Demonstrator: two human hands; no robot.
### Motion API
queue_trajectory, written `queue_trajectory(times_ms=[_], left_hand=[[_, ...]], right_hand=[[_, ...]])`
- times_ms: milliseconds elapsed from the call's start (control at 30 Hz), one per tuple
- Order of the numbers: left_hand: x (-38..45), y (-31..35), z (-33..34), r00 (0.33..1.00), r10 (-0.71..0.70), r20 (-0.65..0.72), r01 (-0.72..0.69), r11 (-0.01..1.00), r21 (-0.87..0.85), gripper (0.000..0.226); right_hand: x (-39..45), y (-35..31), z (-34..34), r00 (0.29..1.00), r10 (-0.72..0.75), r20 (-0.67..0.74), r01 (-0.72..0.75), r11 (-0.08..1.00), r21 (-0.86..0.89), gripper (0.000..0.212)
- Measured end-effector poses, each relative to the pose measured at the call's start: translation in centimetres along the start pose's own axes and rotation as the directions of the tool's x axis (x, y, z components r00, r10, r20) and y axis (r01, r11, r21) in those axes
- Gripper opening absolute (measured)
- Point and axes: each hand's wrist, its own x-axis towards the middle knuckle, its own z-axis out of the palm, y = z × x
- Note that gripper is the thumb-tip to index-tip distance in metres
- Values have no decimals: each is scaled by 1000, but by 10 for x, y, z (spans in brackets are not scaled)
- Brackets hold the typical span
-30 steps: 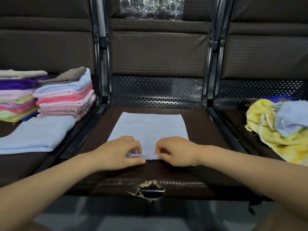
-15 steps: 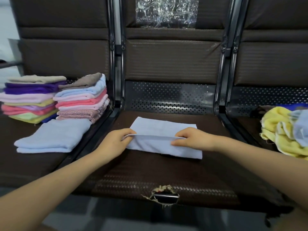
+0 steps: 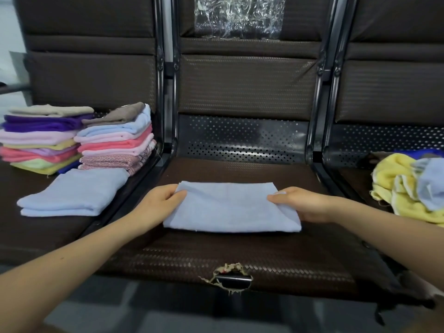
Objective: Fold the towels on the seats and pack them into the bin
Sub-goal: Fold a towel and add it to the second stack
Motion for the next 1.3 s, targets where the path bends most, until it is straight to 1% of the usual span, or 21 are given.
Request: queue_trajectory(times_ms=[33, 100, 200, 267, 333, 433, 500, 567, 667, 733, 767, 867, 933, 1000, 1033, 1067, 1133, 1200, 1300], left_hand=[[0, 4, 3, 1000, -2, 7, 2, 1000, 13, 36], [2, 6, 7, 1000, -17, 17, 16, 998, 64, 35], [10, 7, 5, 1000, -26, 12, 24, 988, 152, 32], [17, 4, 1, 999, -38, 34, 30, 975, 221, 31], [25, 1, -3, 996, -65, 58, 48, 965, 259, 32], [36, -4, -7, 988, -142, 53, 119, 945, 306, 28], [42, -5, -8, 980, -190, 51, 158, 915, 372, 29], [47, -5, -7, 971, -231, 62, 179, 872, 455, 29], [52, -5, -7, 966, -254, 54, 189, 831, 523, 17], [54, -7, -7, 966, -256, 39, 196, 821, 536, 8], [54, -8, -7, 965, -262, 33, 204, 821, 534, 9], [53, -11, -9, 962, -273, 11, 229, 830, 509, 14], [50, -12, -12, 957, -291, 7, 247, 826, 507, 16], [46, -11, -15, 949, -314, 1, 268, 813, 517, 14], [44, -11, -15, 947, -321, -4, 275, 806, 524, 13], [41, -11, -14, 946, -324, -6, 278, 802, 529, 14], [33, -11, -12, 948, -318, 9, 265, 806, 530, 14], [27, -10, -8, 949, -312, 46, 250, 834, 492, 15], [18, -9, -8, 950, -296, 102, 237, 893, 382, 20]], right_hand=[[-3, -3, -1, 999, 17, 32, -16, 999, -50, 29], [-5, -9, -2, 999, 24, 33, -19, 991, -132, 29], [-1, -14, -10, 997, -42, -60, 24, 963, -268, 27], [6, -14, -16, 987, -102, -124, 54, 937, -344, 25], [16, -17, -20, 973, -150, -176, 74, 922, -381, 26], [34, -22, -21, 952, -204, -229, 95, 906, -411, 28], [47, -24, -20, 945, -205, -253, 70, 888, -455, 28], [59, -25, -19, 944, -178, -278, 10, 857, -515, 24], [73, -26, -15, 942, -131, -308, -88, 792, -604, 17], [74, -27, -12, 935, -115, -335, -135, 759, -637, 22], [72, -27, -10, 932, -99, -350, -162, 748, -643, 28], [62, -28, -9, 926, 18, -378, -269, 733, -624, 44], [54, -30, -9, 924, 110, -367, -334, 701, -630, 49], [47, -28, -8, 928, 159, -336, -352, 668, -656, 55], [45, -25, -8, 936, 175, -306, -339, 688, -642, 57], [44, -21, -7, 945, 187, -268, -316, 732, -604, 59], [44, -16, -1, 961, 186, -203, -265, 825, -499, 55], [40, -15, 2, 962, 167, -217, -240, 895, -376, 48], [26, -25, 3, 940, 177, -292, -206, 976, -71, 41]])
